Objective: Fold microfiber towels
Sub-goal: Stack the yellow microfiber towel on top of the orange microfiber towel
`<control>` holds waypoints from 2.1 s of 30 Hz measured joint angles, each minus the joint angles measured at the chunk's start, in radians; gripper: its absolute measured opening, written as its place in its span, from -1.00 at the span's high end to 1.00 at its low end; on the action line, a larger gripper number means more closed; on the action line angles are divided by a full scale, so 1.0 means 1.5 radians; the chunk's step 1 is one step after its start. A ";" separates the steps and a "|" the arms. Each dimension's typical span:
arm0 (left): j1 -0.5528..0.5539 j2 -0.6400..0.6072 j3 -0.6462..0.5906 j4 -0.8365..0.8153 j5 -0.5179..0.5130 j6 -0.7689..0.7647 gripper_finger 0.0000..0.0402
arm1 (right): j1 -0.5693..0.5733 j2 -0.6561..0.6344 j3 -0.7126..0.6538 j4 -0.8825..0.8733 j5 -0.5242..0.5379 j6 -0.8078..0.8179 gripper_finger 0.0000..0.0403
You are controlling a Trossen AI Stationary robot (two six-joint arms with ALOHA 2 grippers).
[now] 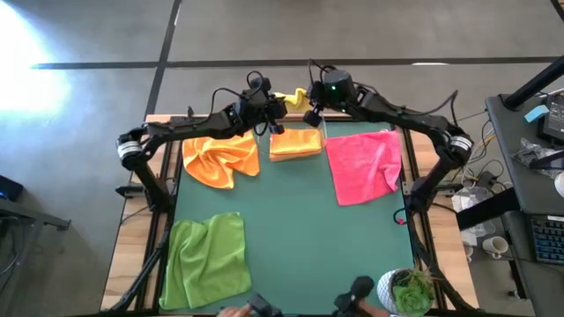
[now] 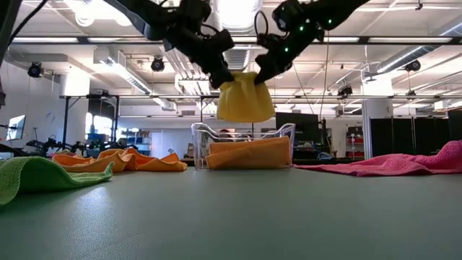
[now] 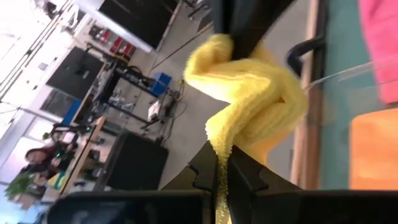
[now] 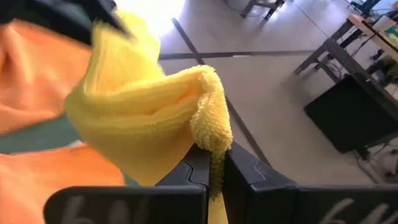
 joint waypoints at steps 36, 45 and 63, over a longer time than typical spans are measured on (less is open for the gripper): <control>-0.008 0.025 -0.010 -0.311 0.195 -0.010 1.00 | -0.023 0.067 -0.005 -0.274 -0.203 -0.066 0.95; -0.007 0.029 -0.015 -0.315 0.243 -0.044 1.00 | -0.023 0.083 -0.005 -0.300 -0.228 -0.079 0.95; -0.009 0.029 -0.018 -0.341 0.278 -0.043 0.85 | -0.008 0.083 -0.005 -0.339 -0.240 -0.073 0.64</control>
